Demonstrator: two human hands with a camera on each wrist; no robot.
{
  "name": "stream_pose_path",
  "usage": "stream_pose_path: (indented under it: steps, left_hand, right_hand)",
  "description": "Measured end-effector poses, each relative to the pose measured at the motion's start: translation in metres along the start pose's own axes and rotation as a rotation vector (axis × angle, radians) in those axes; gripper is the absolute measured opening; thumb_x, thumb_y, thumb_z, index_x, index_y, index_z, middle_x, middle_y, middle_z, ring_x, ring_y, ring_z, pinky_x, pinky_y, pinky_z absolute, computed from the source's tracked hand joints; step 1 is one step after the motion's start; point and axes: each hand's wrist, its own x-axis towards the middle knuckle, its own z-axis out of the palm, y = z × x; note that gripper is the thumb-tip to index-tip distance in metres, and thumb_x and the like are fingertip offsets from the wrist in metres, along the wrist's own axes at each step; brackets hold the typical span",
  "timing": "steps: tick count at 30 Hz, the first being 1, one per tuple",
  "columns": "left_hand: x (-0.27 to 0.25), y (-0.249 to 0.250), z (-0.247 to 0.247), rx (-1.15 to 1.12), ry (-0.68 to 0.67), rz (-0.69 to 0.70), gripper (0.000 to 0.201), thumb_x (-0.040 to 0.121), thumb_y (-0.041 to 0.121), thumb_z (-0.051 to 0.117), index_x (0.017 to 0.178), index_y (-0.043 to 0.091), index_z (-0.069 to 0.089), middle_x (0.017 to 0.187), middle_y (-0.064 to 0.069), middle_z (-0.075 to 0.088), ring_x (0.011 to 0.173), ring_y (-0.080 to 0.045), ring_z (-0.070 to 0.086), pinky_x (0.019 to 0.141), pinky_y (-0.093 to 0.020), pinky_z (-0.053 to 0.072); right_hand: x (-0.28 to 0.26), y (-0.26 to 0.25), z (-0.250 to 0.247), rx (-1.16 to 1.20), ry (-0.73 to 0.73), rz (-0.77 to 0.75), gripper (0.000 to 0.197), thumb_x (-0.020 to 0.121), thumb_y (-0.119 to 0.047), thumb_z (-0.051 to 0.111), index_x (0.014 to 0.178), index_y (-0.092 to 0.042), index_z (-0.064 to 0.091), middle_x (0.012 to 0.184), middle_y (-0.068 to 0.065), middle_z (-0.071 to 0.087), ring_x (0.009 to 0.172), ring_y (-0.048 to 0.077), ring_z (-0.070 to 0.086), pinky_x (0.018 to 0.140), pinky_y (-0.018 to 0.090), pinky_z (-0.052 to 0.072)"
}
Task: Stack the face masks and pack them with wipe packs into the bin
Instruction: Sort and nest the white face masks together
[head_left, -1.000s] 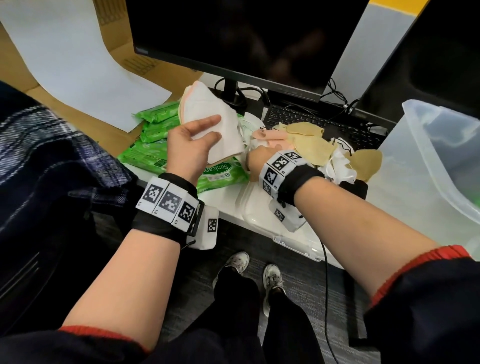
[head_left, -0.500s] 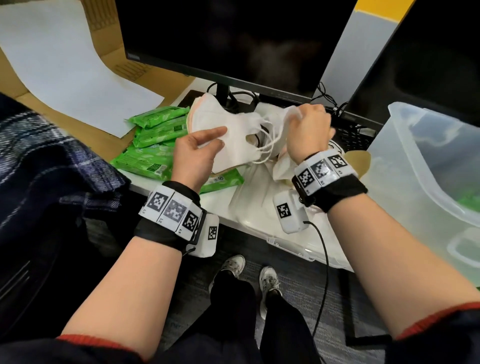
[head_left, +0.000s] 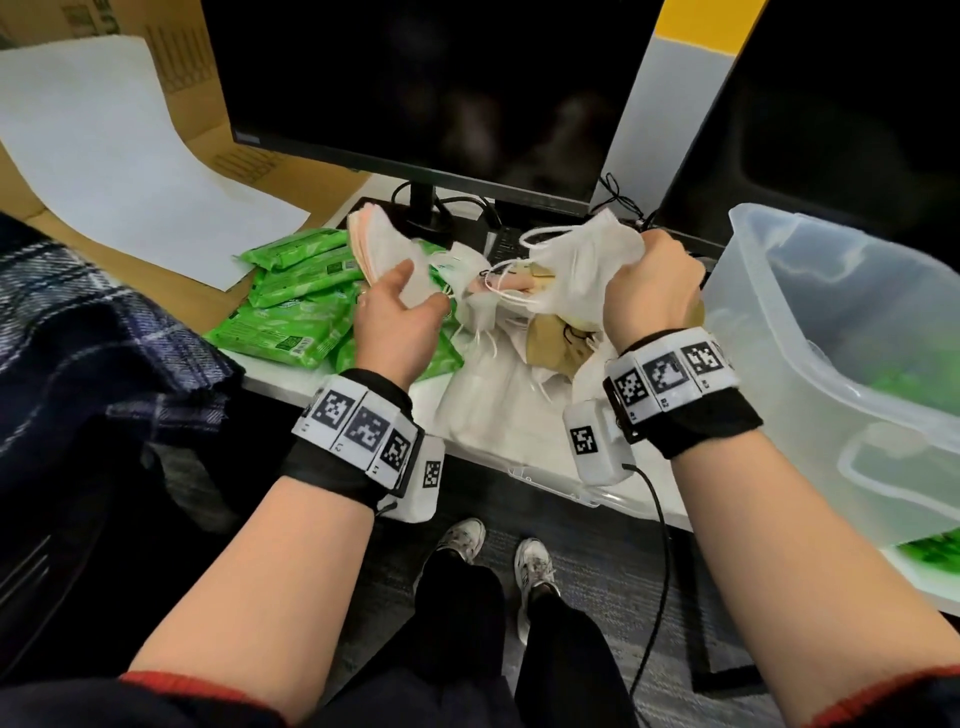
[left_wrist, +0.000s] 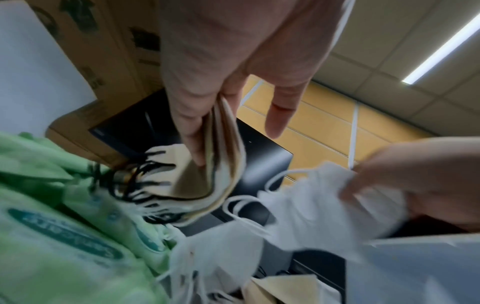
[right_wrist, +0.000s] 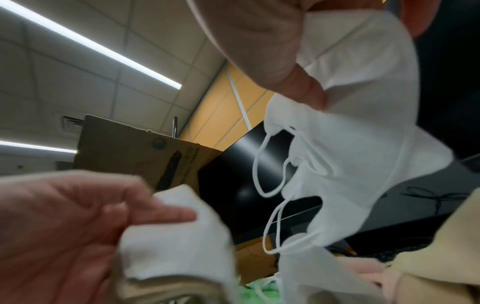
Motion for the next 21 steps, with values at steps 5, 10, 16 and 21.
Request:
stream_pose_path:
  steps: [5,10,16,21]
  left_hand:
    - [-0.020,0.010,0.018,-0.006,-0.183,0.049,0.071,0.061,0.029,0.063,0.130,0.018,0.052,0.133,-0.002,0.053,0.114,-0.018,0.056,0.101,-0.040,0.045]
    - [-0.024,0.008,0.030,-0.137,-0.250,0.061,0.061,0.071,0.018,0.075,0.127,0.010,0.054,0.120,0.001,0.060,0.102,-0.012,0.062,0.073,-0.018,0.053]
    - [-0.018,0.003,0.022,-0.310,-0.215,0.057,0.055,0.059,0.031,0.083,0.107,0.009,0.068,0.099,-0.005,0.072,0.095,-0.019,0.068,0.077,-0.030,0.055]
    - [-0.018,0.001,0.020,-0.256,-0.336,0.099,0.047,0.057,0.031,0.082,0.098,0.013,0.067,0.097,-0.007,0.072,0.092,-0.021,0.069,0.082,-0.034,0.055]
  right_hand:
    - [-0.015,-0.015,0.001,0.072,-0.032,-0.184,0.029,0.088,-0.015,0.047,0.114,-0.018,0.059,0.111,0.007,0.065,0.106,0.029,0.054,0.089,0.030,0.031]
    - [-0.029,-0.023,0.012,0.418,-0.294,-0.367,0.022,0.090,-0.021,0.053,0.104,-0.013,0.067,0.098,0.001,0.066,0.089,0.014,0.054,0.072,0.015,0.031]
    - [-0.029,-0.012,0.006,0.715,-0.699,-0.276,0.029,0.094,-0.011,0.035,0.101,-0.018,0.063,0.083,-0.008,0.064,0.074,0.003,0.057,0.060,0.002,0.041]
    - [-0.026,-0.008,0.014,0.675,-0.793,-0.351,0.041,0.086,0.011,0.043,0.119,-0.012,0.052,0.102,0.004,0.065,0.100,0.013,0.061,0.094,0.024,0.046]
